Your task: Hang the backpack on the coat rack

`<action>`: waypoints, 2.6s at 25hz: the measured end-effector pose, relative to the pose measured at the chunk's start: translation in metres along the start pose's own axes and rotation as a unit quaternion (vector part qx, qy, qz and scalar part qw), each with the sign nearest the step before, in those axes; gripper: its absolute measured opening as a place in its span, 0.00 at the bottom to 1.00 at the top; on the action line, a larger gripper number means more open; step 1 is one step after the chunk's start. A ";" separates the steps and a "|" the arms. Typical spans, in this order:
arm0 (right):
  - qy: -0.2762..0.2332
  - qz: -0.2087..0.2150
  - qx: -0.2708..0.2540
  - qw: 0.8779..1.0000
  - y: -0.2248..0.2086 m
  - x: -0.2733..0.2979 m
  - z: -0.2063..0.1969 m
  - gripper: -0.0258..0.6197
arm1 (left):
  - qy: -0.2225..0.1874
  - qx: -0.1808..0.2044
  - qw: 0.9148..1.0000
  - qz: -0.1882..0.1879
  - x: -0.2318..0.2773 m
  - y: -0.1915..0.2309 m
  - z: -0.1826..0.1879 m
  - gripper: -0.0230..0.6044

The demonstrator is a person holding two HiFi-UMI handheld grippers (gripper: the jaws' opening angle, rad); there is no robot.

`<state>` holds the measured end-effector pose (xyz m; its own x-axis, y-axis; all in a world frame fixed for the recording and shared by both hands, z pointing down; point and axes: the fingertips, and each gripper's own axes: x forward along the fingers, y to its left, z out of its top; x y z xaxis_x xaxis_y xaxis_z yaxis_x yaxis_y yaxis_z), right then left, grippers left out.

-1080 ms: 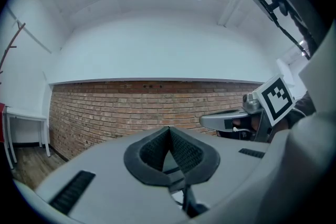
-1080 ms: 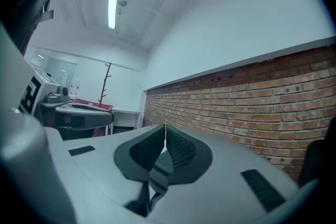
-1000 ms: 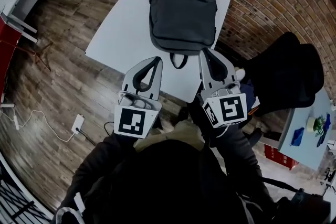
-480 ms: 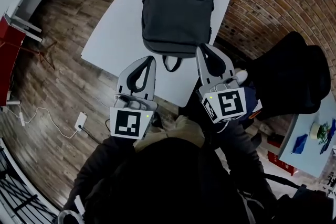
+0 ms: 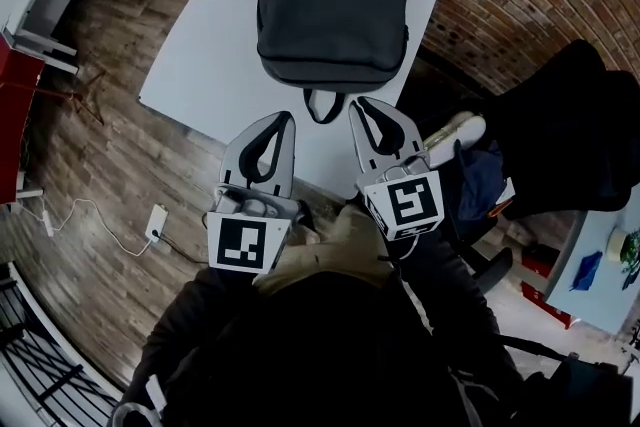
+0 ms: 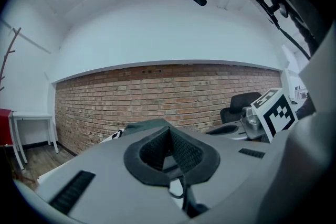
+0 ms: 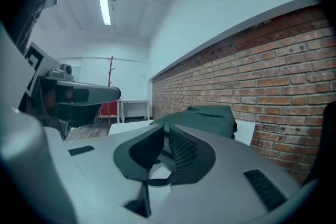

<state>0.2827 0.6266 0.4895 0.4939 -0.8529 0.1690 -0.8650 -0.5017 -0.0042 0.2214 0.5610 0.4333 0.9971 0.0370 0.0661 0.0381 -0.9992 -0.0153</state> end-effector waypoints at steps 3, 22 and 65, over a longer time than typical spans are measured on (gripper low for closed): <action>0.025 0.000 0.005 1.000 0.006 0.017 -0.037 0.13 | 0.005 0.007 1.000 0.003 -0.001 0.005 -0.021 0.05; 0.242 -0.093 -0.031 0.965 -0.014 0.080 -0.148 0.23 | 0.032 0.011 0.999 0.000 0.008 0.048 -0.072 0.05; 0.015 -0.059 0.106 0.993 -0.006 0.035 0.046 0.09 | -0.006 -0.002 1.000 -0.009 -0.015 0.070 -0.007 0.05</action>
<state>0.3090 0.5934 0.4504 0.5852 -0.7831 0.2107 -0.7616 -0.6199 -0.1887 0.2086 0.4906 0.4378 0.9970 0.0555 0.0548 0.0561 -0.9984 -0.0102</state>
